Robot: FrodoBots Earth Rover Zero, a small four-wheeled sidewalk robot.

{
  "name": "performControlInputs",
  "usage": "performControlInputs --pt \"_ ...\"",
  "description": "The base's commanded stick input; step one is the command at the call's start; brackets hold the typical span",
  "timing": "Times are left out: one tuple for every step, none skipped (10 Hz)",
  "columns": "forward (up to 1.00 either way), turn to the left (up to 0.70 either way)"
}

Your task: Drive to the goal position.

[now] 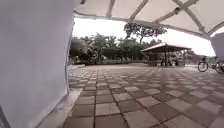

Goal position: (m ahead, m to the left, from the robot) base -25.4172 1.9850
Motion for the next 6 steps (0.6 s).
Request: performControlInputs --pt "0.00 -0.70" --pt "0.00 -0.70" --pt "0.00 -0.70" --pt "0.00 -0.70" --pt "0.00 -0.70" --pt "0.00 -0.70"
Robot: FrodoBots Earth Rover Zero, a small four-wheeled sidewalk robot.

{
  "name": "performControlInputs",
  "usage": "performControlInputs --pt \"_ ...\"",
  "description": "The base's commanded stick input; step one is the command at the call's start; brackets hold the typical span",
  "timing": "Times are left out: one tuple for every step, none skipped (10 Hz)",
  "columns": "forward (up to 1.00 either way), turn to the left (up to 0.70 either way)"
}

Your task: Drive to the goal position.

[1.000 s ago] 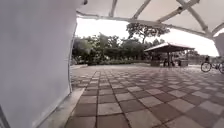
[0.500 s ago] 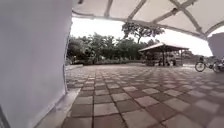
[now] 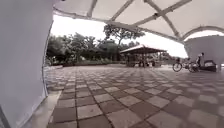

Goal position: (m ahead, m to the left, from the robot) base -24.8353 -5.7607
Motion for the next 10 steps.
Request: performControlInputs --pt "0.00 -0.70" --pt "0.00 -0.70" --pt "0.00 -0.70" --pt "0.00 -0.70" --pt "0.00 -0.70" --pt "0.00 -0.70" --pt "0.00 -0.70" --pt "0.00 -0.70" --pt "0.00 -0.70" --pt "0.00 -0.70"
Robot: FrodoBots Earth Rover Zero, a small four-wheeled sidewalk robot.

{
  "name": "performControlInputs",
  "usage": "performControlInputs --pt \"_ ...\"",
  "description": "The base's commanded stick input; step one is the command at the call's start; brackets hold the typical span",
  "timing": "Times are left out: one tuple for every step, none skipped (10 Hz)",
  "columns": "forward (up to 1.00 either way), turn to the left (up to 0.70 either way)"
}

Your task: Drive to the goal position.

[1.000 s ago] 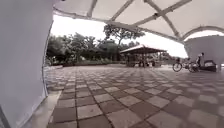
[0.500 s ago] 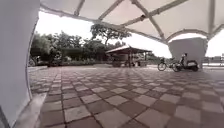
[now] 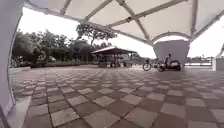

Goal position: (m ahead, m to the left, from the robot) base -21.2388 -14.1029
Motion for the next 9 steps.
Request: performControlInputs --pt "0.00 -0.70" --pt "0.00 -0.70" --pt "0.00 -0.70" --pt "0.00 -0.70" --pt "0.00 -0.70" --pt "0.00 -0.70" --pt "0.00 -0.70" --pt "0.00 -0.70" --pt "0.00 -0.70"
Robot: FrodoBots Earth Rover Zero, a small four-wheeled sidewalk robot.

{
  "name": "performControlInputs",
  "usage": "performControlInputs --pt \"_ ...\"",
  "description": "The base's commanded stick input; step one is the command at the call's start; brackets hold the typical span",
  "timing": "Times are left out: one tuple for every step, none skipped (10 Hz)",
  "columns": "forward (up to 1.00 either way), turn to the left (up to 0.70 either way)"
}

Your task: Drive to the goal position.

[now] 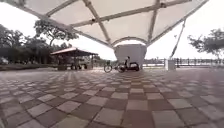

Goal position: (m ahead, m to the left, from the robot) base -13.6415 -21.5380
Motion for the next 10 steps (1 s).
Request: performControlInputs --pt "0.00 -0.70" --pt "0.00 -0.70" --pt "0.00 -0.70" --pt "0.00 -0.70" --pt "0.00 -0.70" --pt "0.00 -0.70" --pt "0.00 -0.70" --pt "0.00 -0.70" --pt "0.00 -0.70" --pt "0.00 -0.70"
